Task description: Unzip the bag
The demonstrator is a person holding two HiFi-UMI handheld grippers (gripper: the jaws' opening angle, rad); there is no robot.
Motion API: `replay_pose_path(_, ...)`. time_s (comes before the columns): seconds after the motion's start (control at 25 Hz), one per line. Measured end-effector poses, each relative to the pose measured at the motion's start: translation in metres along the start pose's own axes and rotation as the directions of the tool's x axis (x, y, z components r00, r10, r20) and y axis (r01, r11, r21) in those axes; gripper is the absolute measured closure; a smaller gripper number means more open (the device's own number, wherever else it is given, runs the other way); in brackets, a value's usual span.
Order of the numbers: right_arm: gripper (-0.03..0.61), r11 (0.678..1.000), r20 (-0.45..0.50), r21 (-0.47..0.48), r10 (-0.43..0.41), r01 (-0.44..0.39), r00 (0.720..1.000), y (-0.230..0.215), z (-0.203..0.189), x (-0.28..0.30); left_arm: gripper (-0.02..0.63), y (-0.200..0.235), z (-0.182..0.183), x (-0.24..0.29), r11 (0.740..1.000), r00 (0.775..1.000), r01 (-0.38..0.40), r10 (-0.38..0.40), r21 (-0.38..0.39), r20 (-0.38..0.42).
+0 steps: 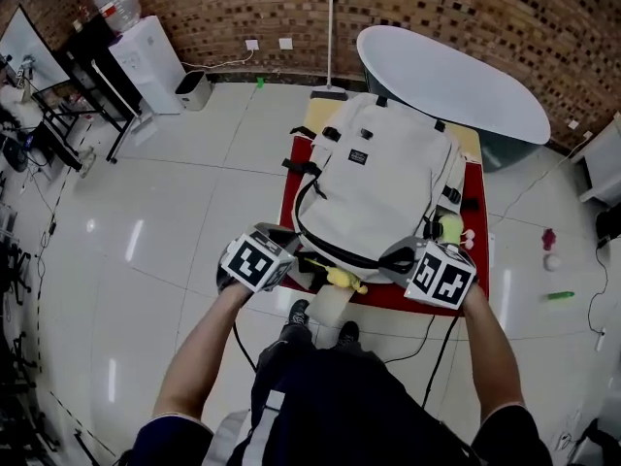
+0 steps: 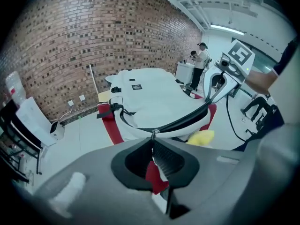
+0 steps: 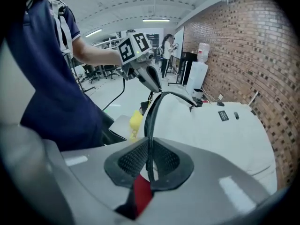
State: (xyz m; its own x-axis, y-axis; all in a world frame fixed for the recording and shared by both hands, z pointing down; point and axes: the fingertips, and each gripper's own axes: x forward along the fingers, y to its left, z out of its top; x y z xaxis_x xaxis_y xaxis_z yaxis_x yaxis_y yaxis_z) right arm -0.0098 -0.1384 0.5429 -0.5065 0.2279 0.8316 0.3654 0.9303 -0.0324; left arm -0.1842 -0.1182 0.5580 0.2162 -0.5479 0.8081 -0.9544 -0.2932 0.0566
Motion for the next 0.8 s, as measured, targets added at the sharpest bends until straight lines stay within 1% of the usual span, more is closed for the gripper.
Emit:
replay_pose_path(0.16, 0.546, 0.994, -0.007, 0.093, -0.053, 0.053, 0.999, -0.004, -0.002, -0.005, 0.595, 0.03, -0.001, 0.006, 0.997, 1.0, 0.022, -0.022, 0.074, -0.005)
replay_pose_path(0.36, 0.548, 0.972, -0.012, 0.209, -0.108, 0.108, 0.994, -0.003, 0.002, -0.011, 0.593, 0.061, 0.006, 0.018, 0.983, 0.998, 0.07, -0.068, 0.168, -0.02)
replay_pose_path(0.56, 0.548, 0.937, -0.023, 0.31, -0.16, 0.16, 0.987, -0.004, -0.001, -0.014, 0.592, 0.081, 0.02, 0.043, 0.961, 0.994, 0.112, -0.107, 0.252, -0.034)
replay_pose_path(0.8, 0.549, 0.884, -0.029, 0.417, -0.221, 0.212, 0.975, -0.007, 0.0, -0.017, 0.589, 0.101, 0.029, 0.074, 0.937, 0.986, 0.164, -0.157, 0.309, -0.048)
